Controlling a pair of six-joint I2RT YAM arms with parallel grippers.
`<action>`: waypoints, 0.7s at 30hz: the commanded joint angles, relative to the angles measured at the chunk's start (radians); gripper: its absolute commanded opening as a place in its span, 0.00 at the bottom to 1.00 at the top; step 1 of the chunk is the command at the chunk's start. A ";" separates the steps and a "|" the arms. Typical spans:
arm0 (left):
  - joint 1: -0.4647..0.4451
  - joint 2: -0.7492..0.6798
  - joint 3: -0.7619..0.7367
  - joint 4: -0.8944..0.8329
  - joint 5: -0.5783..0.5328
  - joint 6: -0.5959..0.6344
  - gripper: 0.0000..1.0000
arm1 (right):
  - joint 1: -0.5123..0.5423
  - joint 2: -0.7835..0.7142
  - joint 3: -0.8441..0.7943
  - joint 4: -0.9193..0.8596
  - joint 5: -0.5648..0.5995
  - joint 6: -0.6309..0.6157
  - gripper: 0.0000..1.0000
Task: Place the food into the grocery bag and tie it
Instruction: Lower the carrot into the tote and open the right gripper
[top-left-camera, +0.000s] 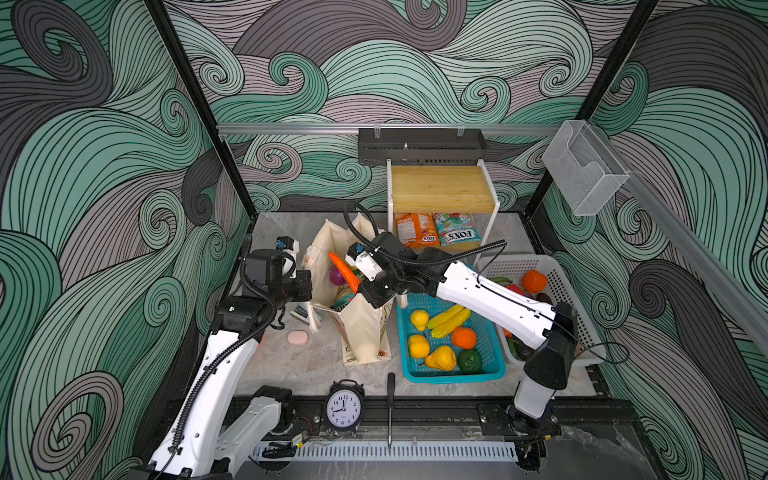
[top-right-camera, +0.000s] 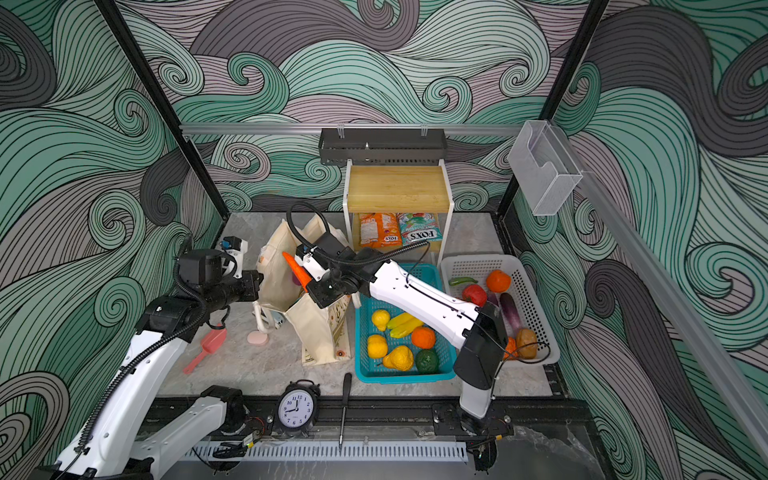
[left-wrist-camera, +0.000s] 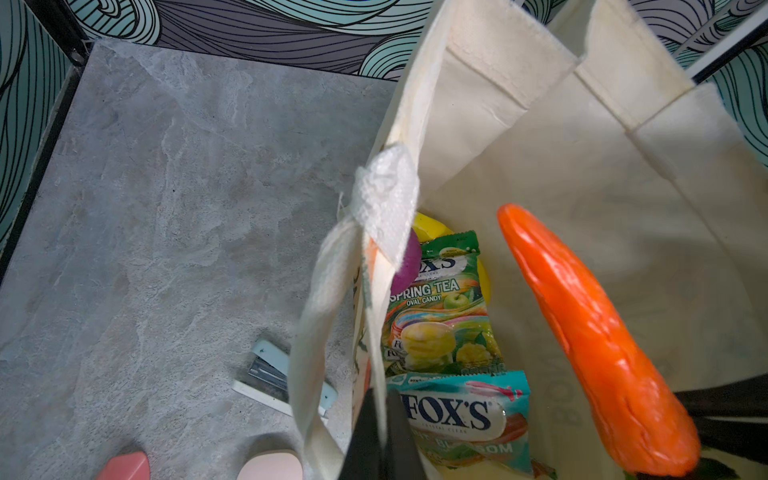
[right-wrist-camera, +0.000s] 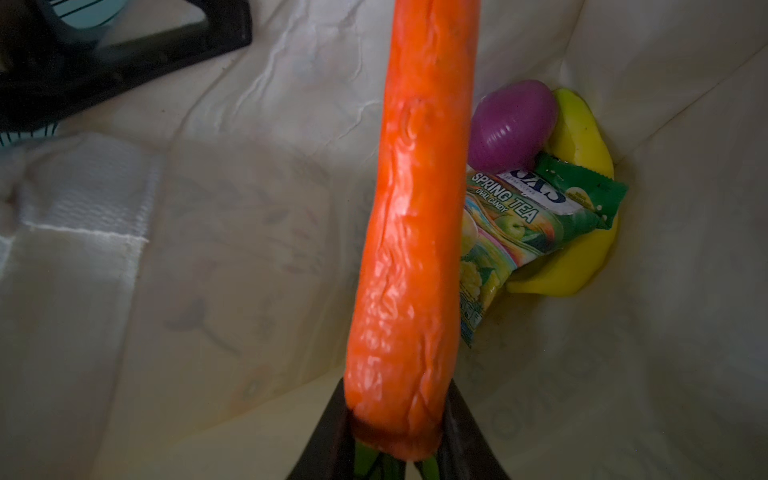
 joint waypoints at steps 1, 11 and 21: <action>0.007 -0.010 0.000 -0.008 -0.001 0.009 0.00 | -0.005 0.074 0.050 -0.121 -0.011 -0.038 0.03; 0.007 -0.012 0.001 -0.007 0.008 0.009 0.00 | -0.004 0.193 0.117 -0.243 -0.013 -0.057 0.04; 0.007 -0.009 0.002 -0.011 0.007 0.010 0.00 | -0.004 0.211 0.108 -0.288 -0.035 -0.092 0.20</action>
